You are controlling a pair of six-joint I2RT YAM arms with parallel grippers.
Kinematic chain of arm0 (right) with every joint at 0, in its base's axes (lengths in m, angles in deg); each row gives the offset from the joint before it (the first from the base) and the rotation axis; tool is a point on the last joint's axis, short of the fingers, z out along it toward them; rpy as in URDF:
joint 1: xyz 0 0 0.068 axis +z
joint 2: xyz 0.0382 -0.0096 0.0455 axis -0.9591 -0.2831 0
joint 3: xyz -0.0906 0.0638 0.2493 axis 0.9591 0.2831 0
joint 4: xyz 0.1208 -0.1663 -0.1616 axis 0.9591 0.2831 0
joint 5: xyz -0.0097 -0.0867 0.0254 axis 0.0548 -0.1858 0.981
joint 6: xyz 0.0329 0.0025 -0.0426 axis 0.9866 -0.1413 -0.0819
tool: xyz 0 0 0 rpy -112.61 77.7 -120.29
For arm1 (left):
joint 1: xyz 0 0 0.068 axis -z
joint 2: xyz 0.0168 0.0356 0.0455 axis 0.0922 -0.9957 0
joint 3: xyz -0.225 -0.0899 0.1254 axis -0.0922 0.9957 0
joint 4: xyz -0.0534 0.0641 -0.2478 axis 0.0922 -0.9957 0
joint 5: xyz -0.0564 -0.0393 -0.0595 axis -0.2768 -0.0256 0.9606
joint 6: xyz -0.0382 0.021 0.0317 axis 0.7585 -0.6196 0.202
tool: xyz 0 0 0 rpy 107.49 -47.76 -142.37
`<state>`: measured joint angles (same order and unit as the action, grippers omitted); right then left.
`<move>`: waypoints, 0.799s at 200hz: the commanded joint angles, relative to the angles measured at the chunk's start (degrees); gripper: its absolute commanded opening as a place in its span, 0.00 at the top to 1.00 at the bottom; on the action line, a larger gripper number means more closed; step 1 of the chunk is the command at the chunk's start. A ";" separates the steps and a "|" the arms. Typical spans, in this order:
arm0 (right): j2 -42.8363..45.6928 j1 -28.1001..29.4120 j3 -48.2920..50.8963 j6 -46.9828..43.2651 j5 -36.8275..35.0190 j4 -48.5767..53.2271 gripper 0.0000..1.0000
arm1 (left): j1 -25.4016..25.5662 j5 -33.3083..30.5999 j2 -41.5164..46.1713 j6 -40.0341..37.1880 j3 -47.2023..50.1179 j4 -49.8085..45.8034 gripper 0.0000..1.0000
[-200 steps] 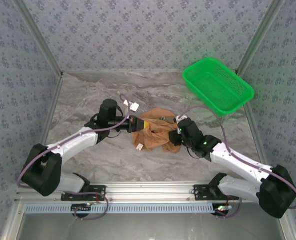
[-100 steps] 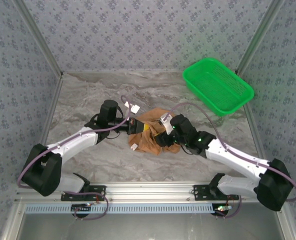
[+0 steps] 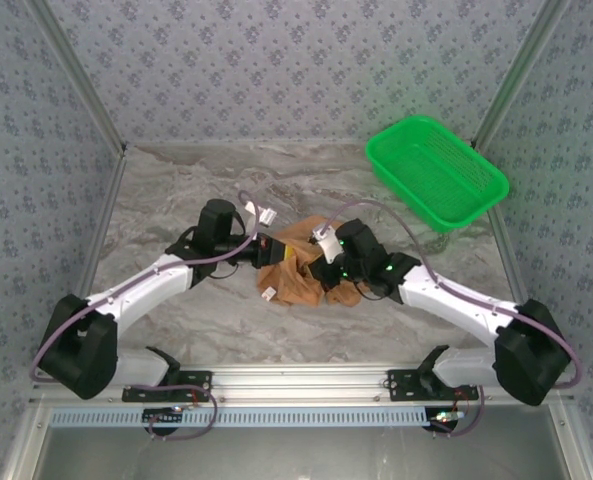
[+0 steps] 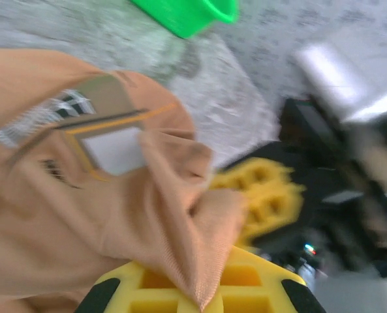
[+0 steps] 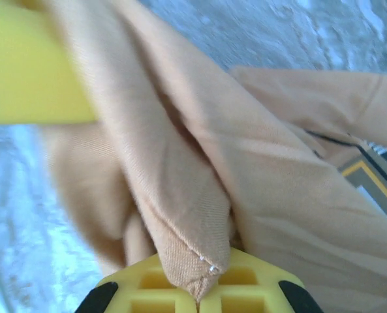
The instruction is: Fold the inside-out t-shirt
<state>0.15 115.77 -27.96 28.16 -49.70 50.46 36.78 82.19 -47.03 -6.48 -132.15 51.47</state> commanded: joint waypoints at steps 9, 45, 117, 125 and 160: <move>5.48 -1.82 2.60 10.20 19.36 -11.08 1.00 | -0.43 -20.79 -0.29 -2.11 -4.56 -7.88 0.83; 3.27 -2.62 5.97 21.11 20.89 -25.15 1.00 | 1.83 -26.99 4.00 -3.09 -5.05 -12.39 0.55; 0.94 -5.15 7.78 24.74 22.40 -32.10 1.00 | 8.20 -17.34 17.00 -5.32 2.84 -10.93 0.52; 1.16 -5.26 7.74 24.82 22.41 -31.88 1.00 | 8.18 -15.69 15.48 -5.86 2.38 -11.17 0.57; 2.93 -6.23 7.73 24.26 21.73 -29.71 1.00 | 8.20 -12.87 9.17 -7.27 0.39 -12.33 0.66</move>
<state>0.76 110.20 -20.79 52.01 -29.11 21.32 44.73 65.23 -35.07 -11.92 -130.64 39.80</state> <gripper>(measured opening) 0.067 0.345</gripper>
